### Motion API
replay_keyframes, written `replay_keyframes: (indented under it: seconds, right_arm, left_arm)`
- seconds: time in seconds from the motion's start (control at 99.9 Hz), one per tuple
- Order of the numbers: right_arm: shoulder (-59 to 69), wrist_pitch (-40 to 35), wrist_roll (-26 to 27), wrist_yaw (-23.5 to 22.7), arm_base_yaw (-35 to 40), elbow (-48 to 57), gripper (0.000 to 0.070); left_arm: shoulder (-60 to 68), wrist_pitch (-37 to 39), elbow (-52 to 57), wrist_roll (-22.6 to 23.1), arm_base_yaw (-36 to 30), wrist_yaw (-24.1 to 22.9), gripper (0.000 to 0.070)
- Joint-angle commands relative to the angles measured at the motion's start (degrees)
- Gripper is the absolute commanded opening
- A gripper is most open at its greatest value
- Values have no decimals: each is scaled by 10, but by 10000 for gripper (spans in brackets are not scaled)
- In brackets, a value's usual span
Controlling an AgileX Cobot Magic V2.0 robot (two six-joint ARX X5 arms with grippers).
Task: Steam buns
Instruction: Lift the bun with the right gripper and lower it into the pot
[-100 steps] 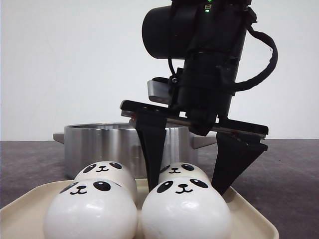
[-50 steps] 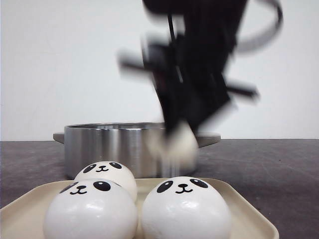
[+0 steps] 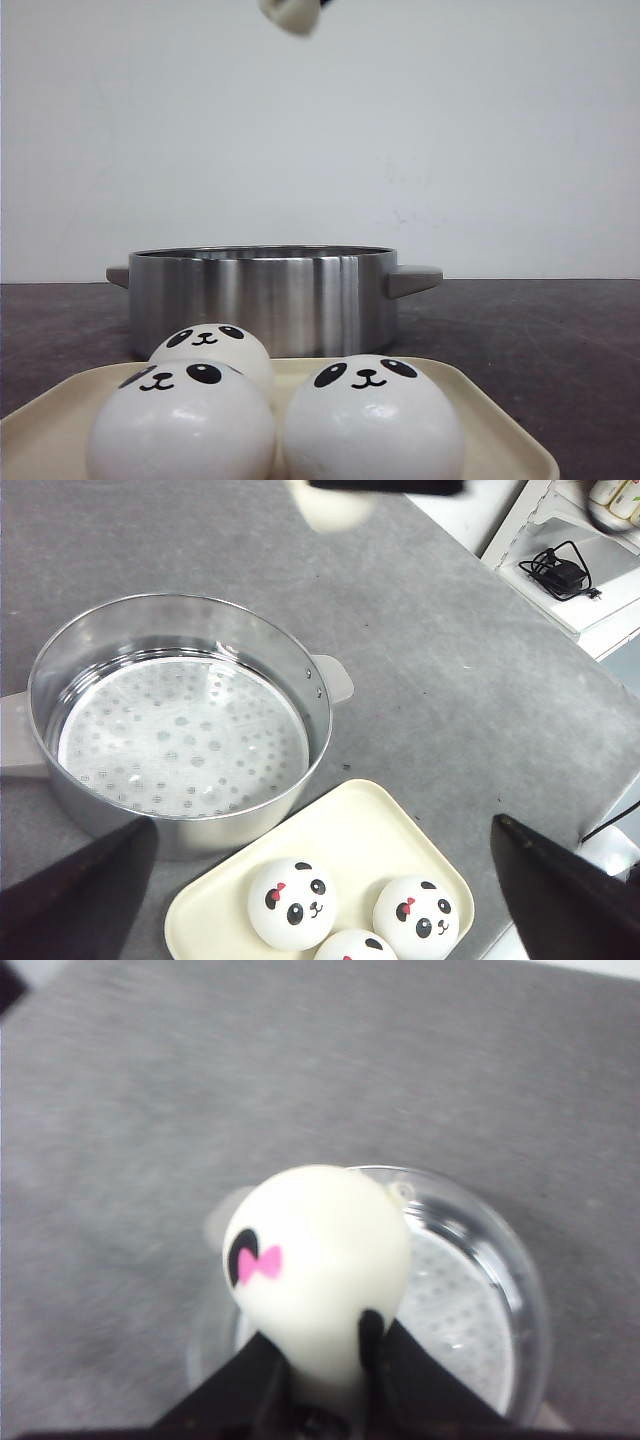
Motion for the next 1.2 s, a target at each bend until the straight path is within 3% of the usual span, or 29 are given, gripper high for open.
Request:
replay_keyframes:
  seconds: [0.0,0.39,0.791,0.871,0.981,1.031,1.101,1.191]
  right_arm:
    - [61,-17,-14,-14,-11,41,4]
    - [269,-36,-23,-38,-48,80,4]
    - [327,-31,-23,-13,-54,80,13]
    - [330,-24,-23,-3,-54,80,110]
    - [330,-26,-22,-4,-54,80,383]
    - [330,-27,-22,-4,-53,80,475]
    - [330,-28,-22,-4,-53,80,535]
    - [330,-28,-18,-3,-53,80,546]
  left_arm:
    - [3,6,7,10,-3,-2,700]
    - [3,5,7,10,-3,-8,700]
    - [3,-2,7,10,-3,-16,700]
    - [3,-8,7,10,-3,-16,700]
    - [3,-8,7,10,-3,-16,700]
    - [3,-9,7,10,-3,-16,700]
    - [3,-9,7,10,-3,-16,700]
    - [3,-9,7,10,-3,-16,700]
